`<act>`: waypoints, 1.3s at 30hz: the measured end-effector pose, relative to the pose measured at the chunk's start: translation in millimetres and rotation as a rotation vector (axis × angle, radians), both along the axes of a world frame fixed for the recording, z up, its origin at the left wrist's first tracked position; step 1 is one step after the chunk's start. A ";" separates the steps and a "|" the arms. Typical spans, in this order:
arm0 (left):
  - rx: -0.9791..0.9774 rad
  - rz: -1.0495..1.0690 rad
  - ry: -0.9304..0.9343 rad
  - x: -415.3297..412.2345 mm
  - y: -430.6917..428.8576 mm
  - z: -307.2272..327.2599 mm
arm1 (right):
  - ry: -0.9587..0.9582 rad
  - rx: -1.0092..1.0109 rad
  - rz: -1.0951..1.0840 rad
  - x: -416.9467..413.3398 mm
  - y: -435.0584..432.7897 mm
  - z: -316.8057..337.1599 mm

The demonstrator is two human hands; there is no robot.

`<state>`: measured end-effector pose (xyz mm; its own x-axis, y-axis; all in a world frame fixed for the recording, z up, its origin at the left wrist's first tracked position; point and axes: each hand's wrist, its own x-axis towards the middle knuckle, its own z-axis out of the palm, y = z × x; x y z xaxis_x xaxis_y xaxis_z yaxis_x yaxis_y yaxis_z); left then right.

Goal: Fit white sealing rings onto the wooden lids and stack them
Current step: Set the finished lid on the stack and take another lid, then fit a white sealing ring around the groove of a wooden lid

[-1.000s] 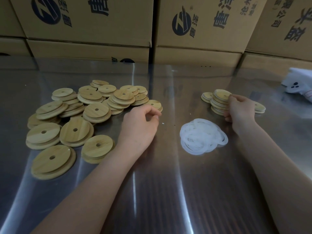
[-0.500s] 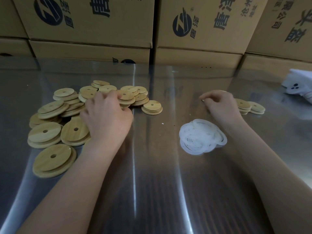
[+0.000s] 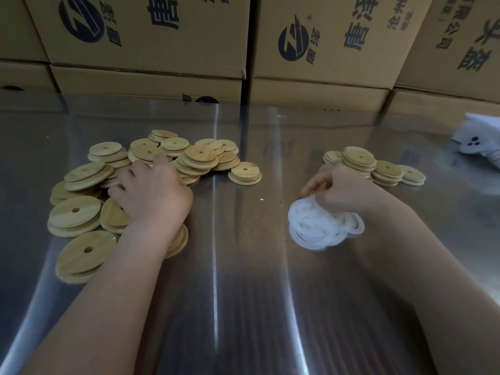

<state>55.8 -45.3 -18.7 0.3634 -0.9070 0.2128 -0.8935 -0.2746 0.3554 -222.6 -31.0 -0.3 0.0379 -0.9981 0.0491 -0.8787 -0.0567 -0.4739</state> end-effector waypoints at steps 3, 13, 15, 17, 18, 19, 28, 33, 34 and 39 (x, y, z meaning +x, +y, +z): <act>-0.038 0.003 -0.004 -0.1 -0.5 -1.1 | -0.003 0.007 -0.008 -2.3 -0.6 -0.7; -0.325 -0.103 0.127 -3.1 3.2 2.8 | 0.037 -0.024 0.031 -5.7 -2.9 -1.4; -0.436 -0.178 0.219 -7.9 5.6 5.0 | 0.063 -0.018 0.035 -5.8 -3.8 -1.8; -0.491 -0.252 0.316 -15.2 8.6 7.0 | 0.078 -0.029 0.021 -6.5 -4.8 -2.5; -0.492 -0.278 0.360 -18.9 9.9 7.6 | 0.083 -0.037 0.016 -6.8 -5.0 -2.8; -0.481 -0.296 0.403 -22.1 10.9 8.2 | 0.083 -0.045 0.015 -6.9 -5.1 -3.0; -0.225 -0.375 0.938 -34.0 18.7 12.1 | 0.020 -0.087 -0.003 -5.8 -5.9 -3.9; 0.034 -0.451 1.295 -47.6 28.0 14.3 | -0.028 -0.165 -0.022 -1.6 -3.3 -1.3; 0.068 -0.454 1.336 -49.1 29.2 14.3 | -0.035 -0.181 -0.026 -1.1 -2.4 -0.7; 0.146 -0.470 1.504 -50.1 31.5 13.1 | -0.052 -0.248 -0.019 1.8 -0.8 1.6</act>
